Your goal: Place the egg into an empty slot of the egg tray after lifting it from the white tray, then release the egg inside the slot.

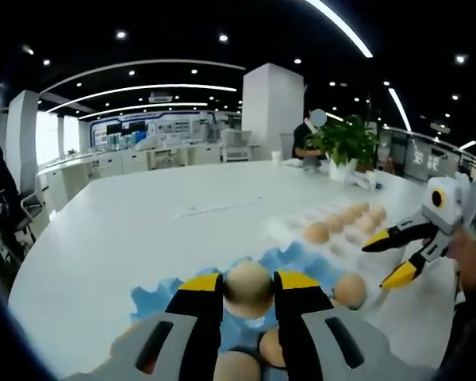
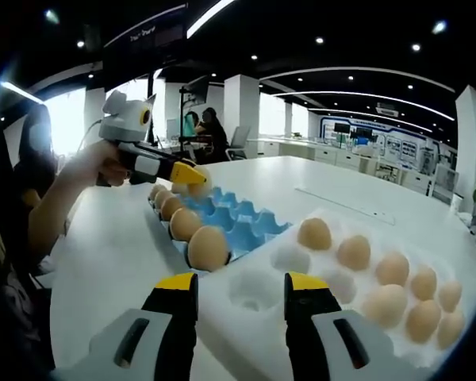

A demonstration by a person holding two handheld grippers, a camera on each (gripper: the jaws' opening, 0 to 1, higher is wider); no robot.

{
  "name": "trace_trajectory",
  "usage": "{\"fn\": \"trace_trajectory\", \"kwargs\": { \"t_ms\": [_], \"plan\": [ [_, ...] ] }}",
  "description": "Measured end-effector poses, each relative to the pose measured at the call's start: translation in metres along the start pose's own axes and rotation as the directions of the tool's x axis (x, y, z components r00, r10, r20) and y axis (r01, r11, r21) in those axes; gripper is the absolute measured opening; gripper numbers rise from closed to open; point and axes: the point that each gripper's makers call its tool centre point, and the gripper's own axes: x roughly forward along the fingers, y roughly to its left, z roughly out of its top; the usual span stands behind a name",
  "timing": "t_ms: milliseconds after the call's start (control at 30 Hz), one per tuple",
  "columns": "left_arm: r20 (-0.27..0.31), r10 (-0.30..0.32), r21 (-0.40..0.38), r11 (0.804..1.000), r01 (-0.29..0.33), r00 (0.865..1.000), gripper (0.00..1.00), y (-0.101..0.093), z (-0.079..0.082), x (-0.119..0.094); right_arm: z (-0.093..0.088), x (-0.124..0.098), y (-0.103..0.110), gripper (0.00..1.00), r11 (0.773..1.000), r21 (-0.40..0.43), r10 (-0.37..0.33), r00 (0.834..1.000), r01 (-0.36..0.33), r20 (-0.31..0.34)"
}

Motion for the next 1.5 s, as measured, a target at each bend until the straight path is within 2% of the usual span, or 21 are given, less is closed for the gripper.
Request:
{"fn": "trace_trajectory", "kwargs": {
  "t_ms": [567,800,900,1133,1500],
  "plan": [
    [-0.018,0.072,-0.016,0.997,-0.073,0.997,0.25,0.029,-0.012,-0.008,-0.001,0.001,0.001,0.45,1.0,-0.001,0.001,1.0,-0.001,-0.008],
    [-0.041,0.075,-0.038,0.996,-0.077,0.996,0.25,0.033,-0.024,-0.007,-0.001,0.002,0.001,0.45,1.0,0.002,0.001,1.0,-0.001,-0.01],
    [-0.035,0.069,-0.034,0.997,-0.07,0.997,0.25,0.038,-0.02,-0.003,-0.002,0.002,0.001,0.45,1.0,0.004,0.001,1.0,-0.001,-0.012],
    [-0.046,0.063,-0.017,0.998,-0.064,0.997,0.25,0.034,-0.021,-0.002,-0.002,0.001,-0.001,0.45,1.0,0.007,-0.002,1.0,0.002,-0.011],
    [-0.054,0.037,-0.058,0.998,-0.04,0.998,0.25,0.022,-0.024,-0.006,-0.002,0.001,0.0,0.45,1.0,0.012,0.0,1.0,0.0,-0.007]
  ]
}}
